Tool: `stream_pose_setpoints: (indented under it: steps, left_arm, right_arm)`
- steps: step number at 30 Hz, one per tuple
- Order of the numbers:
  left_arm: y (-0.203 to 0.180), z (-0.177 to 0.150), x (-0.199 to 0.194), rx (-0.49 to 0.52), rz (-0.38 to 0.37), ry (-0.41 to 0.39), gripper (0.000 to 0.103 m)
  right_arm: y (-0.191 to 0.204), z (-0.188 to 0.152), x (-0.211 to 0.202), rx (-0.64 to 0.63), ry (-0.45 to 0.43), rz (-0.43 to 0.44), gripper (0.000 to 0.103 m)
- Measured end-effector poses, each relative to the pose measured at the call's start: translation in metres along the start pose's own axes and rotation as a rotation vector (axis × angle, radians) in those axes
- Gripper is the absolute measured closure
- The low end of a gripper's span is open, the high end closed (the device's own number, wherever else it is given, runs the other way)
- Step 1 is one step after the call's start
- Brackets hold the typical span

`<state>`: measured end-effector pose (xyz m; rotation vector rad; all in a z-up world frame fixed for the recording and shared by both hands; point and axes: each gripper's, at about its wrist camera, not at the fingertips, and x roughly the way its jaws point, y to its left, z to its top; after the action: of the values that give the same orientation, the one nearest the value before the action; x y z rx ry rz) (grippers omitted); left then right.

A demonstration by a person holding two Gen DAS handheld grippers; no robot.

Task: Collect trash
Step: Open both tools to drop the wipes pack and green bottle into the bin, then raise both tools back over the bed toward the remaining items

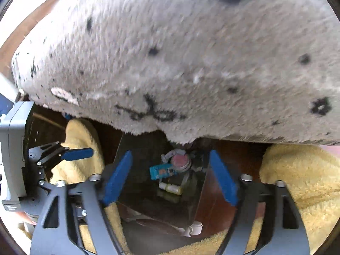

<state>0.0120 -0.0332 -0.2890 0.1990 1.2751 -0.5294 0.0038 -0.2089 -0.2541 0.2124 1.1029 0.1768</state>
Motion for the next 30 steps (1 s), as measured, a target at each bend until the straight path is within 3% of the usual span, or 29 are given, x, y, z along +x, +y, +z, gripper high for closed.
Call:
stream_pose_setpoints:
  steps: [6,16,24,30]
  left_arm:
    - [0.006,0.004,-0.037,-0.001,0.028,-0.094,0.012]
    - [0.014,0.013,-0.096,-0.047,0.0,-0.21,0.01]
    - [0.018,0.036,-0.138,-0.042,0.074,-0.336,0.01]
    - [0.034,0.072,-0.17,-0.063,0.174,-0.466,0.01]
  right_arm:
    - [-0.013,0.007,-0.031,0.024,-0.072,-0.023,0.009]
    - [-0.022,0.019,-0.065,0.073,-0.149,-0.016,0.007]
    - [-0.006,0.049,-0.107,-0.01,-0.284,-0.083,0.007]
    - [-0.003,0.101,-0.122,-0.05,-0.385,-0.165,0.007]
